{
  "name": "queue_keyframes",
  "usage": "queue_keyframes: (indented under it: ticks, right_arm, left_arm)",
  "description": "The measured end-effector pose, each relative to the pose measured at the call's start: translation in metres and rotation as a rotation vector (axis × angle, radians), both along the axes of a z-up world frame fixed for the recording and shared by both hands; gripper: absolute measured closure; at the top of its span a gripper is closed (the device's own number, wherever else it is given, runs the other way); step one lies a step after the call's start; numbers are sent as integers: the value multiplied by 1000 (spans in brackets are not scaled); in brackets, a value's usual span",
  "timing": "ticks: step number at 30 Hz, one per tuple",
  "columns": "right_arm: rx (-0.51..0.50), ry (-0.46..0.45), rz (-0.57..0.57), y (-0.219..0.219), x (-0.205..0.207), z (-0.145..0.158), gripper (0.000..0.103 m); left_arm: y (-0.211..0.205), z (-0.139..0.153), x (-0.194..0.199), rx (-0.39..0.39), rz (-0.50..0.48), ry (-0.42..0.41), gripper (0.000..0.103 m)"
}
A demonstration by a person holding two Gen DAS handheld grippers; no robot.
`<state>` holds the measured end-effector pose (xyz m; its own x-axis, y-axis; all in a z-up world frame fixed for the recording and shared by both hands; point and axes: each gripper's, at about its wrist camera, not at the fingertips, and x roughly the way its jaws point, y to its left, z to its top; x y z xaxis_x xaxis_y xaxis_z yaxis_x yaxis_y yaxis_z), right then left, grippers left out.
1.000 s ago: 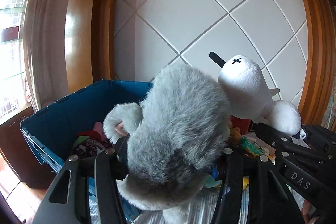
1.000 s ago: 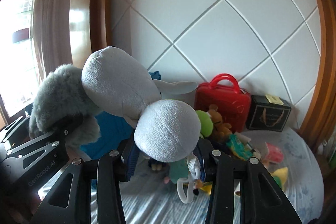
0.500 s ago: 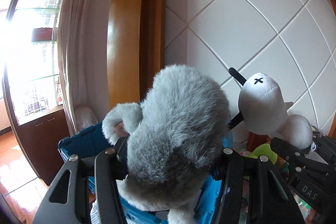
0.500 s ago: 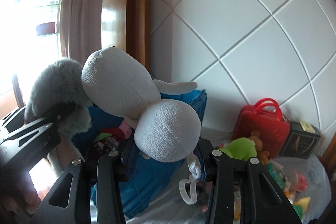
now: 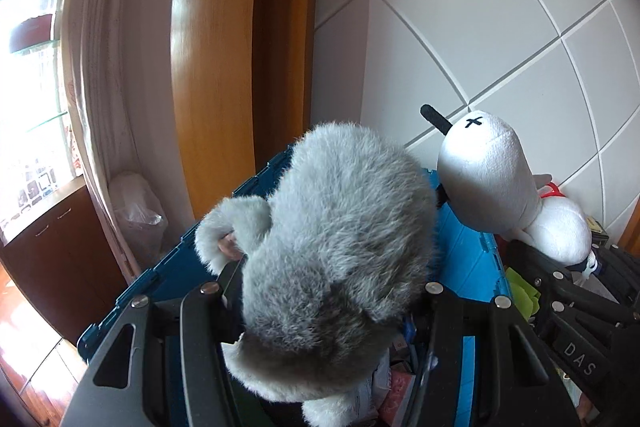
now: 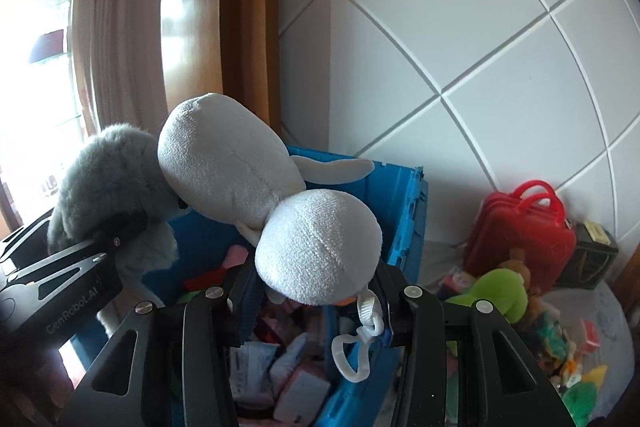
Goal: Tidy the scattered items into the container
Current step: 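Carry both plushes over the blue crate and open both tools to drop them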
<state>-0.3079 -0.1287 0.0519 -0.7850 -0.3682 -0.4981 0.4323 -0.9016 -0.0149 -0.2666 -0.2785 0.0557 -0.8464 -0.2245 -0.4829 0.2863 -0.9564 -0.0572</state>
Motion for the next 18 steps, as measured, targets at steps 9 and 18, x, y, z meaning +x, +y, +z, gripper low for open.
queue_keyframes:
  ticks: [9,18]
  right_arm:
    - [60,-74,-93,-40,-54,-13,59]
    - [110,-138,-127,-50,-85,-31,59]
  left_arm:
    - [-41,-13,-67,39,-71,-128,49]
    - [-54,-42,-105,85,-115,-256,46]
